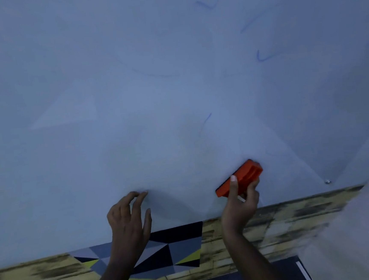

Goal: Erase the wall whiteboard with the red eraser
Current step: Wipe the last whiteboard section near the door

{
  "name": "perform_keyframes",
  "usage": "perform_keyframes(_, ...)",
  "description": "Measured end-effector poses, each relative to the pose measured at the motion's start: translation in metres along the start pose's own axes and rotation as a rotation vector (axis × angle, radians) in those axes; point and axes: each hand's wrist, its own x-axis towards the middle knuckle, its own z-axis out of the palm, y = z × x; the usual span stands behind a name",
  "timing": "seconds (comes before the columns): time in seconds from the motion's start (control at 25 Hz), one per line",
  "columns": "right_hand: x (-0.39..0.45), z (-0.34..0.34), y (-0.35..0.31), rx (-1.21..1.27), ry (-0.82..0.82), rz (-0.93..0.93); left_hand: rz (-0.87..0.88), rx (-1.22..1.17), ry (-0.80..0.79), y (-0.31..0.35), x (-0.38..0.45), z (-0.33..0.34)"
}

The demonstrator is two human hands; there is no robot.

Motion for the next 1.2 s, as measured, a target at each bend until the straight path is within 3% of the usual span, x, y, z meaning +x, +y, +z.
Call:
perform_keyframes(0.12, -0.021, 0.021, -0.017, -0.099, -0.139, -0.349, -0.015, -0.01, 0.081, 0.0, 0.018, -0.005)
perform_keyframes(0.24, -0.037, 0.034, -0.014, -0.401, -0.269, -0.68, 0.007, -0.008, 0.137, -0.003, 0.027, -0.006)
perform_keyframes(0.44, -0.05, 0.03, 0.004, -0.727, -0.47, -1.047, 0.011, -0.034, 0.188, -0.002, 0.036, -0.01)
perform_keyframes(0.56, -0.027, 0.027, -0.025, -0.639, -0.439, -1.014, -0.024, -0.059, 0.247, 0.002, 0.048, -0.021)
perform_keyframes(0.76, 0.063, 0.001, -0.073, -0.244, -0.121, -0.585, -0.002, -0.039, 0.379, 0.001, 0.089, -0.041)
perform_keyframes(0.88, 0.085, -0.018, -0.074, -0.051, -0.102, -0.43, 0.018, 0.008, 0.505, -0.003, 0.126, -0.059)
perform_keyframes(1.04, 0.078, -0.001, -0.094, -0.084, -0.096, -0.494, 0.056, 0.125, 0.634, -0.014, 0.158, -0.063)
perform_keyframes(1.2, 0.021, 0.045, -0.109, -0.27, -0.273, -0.807, 0.085, 0.214, 0.675, -0.02, 0.159, -0.047)
